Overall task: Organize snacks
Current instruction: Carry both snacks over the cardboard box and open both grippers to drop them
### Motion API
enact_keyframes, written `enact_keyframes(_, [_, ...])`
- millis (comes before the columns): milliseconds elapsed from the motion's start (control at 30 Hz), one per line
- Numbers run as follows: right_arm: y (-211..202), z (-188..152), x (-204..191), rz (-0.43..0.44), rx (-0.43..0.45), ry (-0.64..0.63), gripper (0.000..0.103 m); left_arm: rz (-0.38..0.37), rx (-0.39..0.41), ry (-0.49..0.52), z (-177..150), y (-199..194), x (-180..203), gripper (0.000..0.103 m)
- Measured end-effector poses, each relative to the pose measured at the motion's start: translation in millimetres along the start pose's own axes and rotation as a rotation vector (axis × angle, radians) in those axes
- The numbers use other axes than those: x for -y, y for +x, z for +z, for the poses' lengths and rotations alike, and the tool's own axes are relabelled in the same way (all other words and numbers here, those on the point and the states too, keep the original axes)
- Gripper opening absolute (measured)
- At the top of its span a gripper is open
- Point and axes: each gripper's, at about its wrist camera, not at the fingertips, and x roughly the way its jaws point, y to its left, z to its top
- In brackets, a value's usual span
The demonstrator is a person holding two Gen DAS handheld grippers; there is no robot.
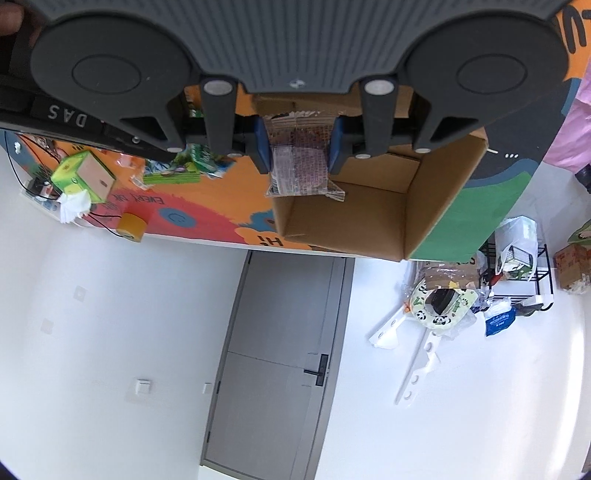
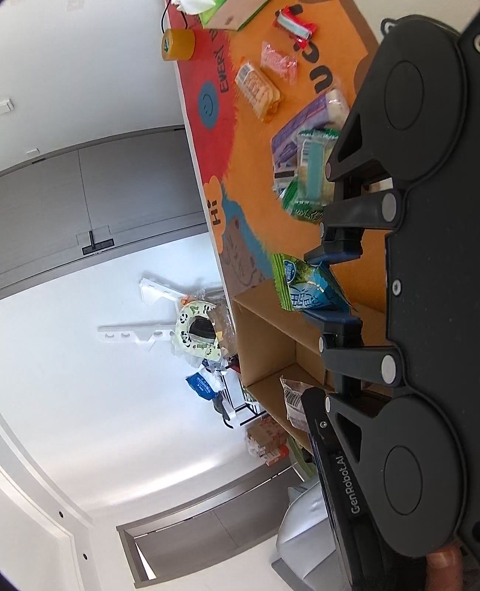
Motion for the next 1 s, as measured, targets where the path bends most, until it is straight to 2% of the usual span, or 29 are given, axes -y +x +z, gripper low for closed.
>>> enact_keyframes(267, [20.2, 8.4, -8.3, 0.016, -0.007, -0.006, 0.027, 0.037, -0.002, -0.047, 10.4, 14.5, -25.1, 0.032])
enact_keyframes(500, [35.2, 17.7, -30.5, 0.054, -0.005, -0.029, 0.027, 0.083, 0.002, -0.093, 18.8, 14.9, -47.1, 0.033])
enact_keyframes(667, [49.1, 22.1, -52.9, 0.083, -0.016, -0.053, 0.027, 0.094, 0.015, -0.13, 24.5, 3.4, -61.4, 0.045])
enact_keyframes(833, [54.8, 25.1, -66.4, 0.14, -0.015, -0.05, 0.029, 0.126, 0.016, -0.148, 26.0, -7.4, -71.6, 0.051])
enact_keyframes(933, [52.0, 25.3, -63.5, 0.135, -0.012, -0.037, 0.036, 0.143, 0.028, -0.155, 25.6, -13.4, -74.6, 0.061])
enact_keyframes(1000, [46.9, 24.5, -59.1, 0.125, -0.011, -0.026, 0.045, 0.149, 0.031, -0.156, 24.0, -16.1, -75.0, 0.07])
